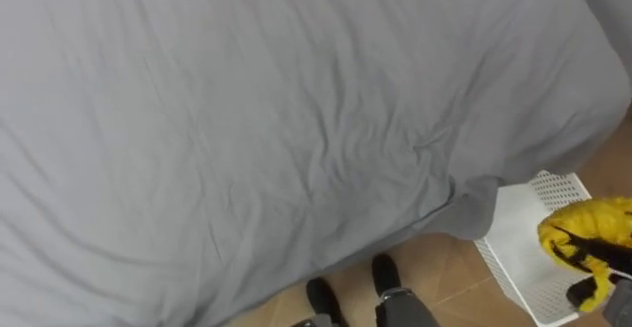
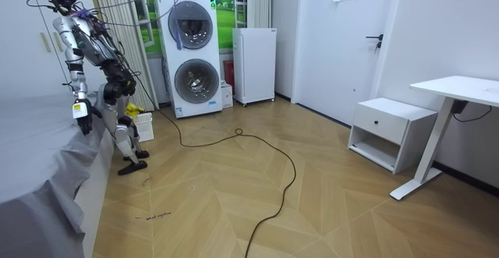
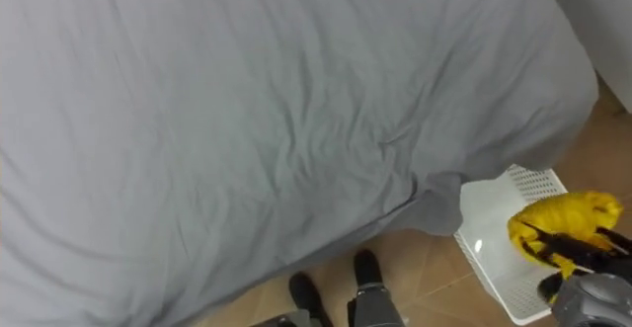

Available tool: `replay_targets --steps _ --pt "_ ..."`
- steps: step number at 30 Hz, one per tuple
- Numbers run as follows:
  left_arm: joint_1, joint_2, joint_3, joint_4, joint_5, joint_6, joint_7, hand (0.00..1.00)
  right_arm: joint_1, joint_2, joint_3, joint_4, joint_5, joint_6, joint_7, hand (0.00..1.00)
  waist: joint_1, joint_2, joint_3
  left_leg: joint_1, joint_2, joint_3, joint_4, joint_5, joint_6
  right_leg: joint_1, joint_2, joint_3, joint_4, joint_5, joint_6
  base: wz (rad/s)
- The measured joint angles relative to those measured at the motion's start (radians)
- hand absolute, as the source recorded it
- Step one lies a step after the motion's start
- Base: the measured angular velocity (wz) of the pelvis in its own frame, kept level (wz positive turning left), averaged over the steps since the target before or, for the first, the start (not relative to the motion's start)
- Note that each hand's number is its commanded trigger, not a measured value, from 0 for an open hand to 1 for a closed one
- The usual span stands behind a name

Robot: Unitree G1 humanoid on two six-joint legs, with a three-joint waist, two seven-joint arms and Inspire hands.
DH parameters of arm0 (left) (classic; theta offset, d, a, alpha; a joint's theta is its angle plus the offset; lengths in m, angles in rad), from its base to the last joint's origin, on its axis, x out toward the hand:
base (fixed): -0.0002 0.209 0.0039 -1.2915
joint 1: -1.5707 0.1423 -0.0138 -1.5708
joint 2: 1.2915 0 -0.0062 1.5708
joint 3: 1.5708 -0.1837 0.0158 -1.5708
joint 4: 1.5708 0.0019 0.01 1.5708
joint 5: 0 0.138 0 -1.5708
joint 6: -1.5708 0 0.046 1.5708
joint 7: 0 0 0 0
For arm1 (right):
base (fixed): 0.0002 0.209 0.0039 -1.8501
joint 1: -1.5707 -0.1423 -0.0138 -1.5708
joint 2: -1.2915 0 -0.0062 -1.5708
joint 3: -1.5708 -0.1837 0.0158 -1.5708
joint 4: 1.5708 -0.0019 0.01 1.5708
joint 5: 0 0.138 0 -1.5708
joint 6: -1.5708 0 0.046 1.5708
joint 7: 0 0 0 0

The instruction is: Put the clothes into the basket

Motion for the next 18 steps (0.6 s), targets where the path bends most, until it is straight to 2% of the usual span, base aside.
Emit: replay_targets --steps 9,12,18 --pt "-0.002 0.001 0.0 -0.002 -0.001 -0.011 0.0 0.0 0.005 -0.005 0.0 0.0 0.012 -0.011 -0.036 0.0 -0.001 -0.001 0.0005 -0.006 0.001 0.0 0.003 0.0 0.0 0.0 -0.005 -0.013 0.0 -0.004 0.0 0.05" --pt "-0.004 0.002 0.0 -0.003 -0.001 -0.018 0.0 0.0 0.005 -0.005 0.0 0.0 0.009 -0.011 -0.04 0.0 -0.001 -0.002 0.0043 -0.015 0.003 0.0 0.016 0.0 0.0 -0.002 -0.006 -0.014 0.002 -0.006 0.001 0.06" --pt "-0.007 0.004 -0.002 -0.004 -0.031 -0.023 0.0 0.0 0.005 -0.006 0.0 0.0 0.002 -0.022 -0.048 0.0 -0.002 -0.002 0.006 -0.027 0.004 -0.002 0.034 0.0 0.0 -0.003 -0.008 -0.017 0.002 -0.006 0.001 0.02"
